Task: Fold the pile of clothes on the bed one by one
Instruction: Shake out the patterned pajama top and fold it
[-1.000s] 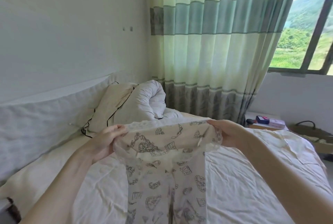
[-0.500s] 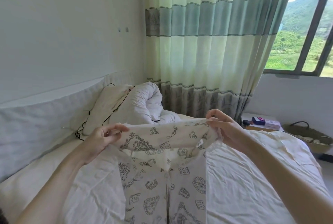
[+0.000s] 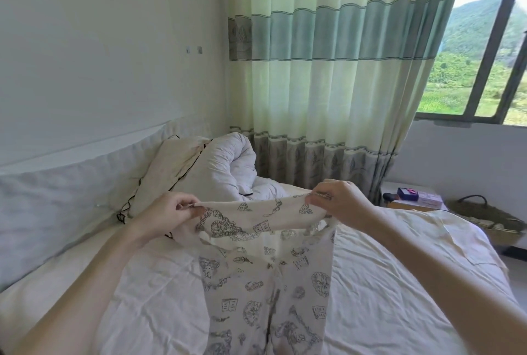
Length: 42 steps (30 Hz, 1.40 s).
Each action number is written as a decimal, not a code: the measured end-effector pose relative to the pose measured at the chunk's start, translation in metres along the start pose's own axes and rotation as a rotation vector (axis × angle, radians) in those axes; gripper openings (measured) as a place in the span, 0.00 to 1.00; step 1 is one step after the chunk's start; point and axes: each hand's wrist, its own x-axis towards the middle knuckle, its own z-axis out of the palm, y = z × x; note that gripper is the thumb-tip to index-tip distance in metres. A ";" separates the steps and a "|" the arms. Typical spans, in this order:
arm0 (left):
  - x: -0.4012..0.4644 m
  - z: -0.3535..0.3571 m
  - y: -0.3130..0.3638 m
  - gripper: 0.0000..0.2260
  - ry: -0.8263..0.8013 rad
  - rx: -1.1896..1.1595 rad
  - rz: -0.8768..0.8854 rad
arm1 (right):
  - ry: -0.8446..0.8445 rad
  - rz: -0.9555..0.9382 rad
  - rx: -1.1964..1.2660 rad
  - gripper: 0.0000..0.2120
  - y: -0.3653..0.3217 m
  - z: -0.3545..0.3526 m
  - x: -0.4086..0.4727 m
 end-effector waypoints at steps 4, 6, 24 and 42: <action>0.004 0.000 0.008 0.09 -0.112 -0.599 -0.283 | -0.015 0.023 0.054 0.04 -0.008 -0.006 0.006; 0.007 0.004 0.010 0.10 -0.110 -0.715 -0.345 | -0.090 0.169 0.319 0.04 -0.011 -0.009 0.008; -0.013 -0.003 0.015 0.07 -0.099 -0.055 0.146 | -0.204 -0.190 -0.053 0.15 -0.031 0.008 0.004; 0.012 -0.019 0.064 0.13 0.232 0.245 0.237 | -0.052 -0.302 -0.475 0.06 -0.053 -0.045 0.043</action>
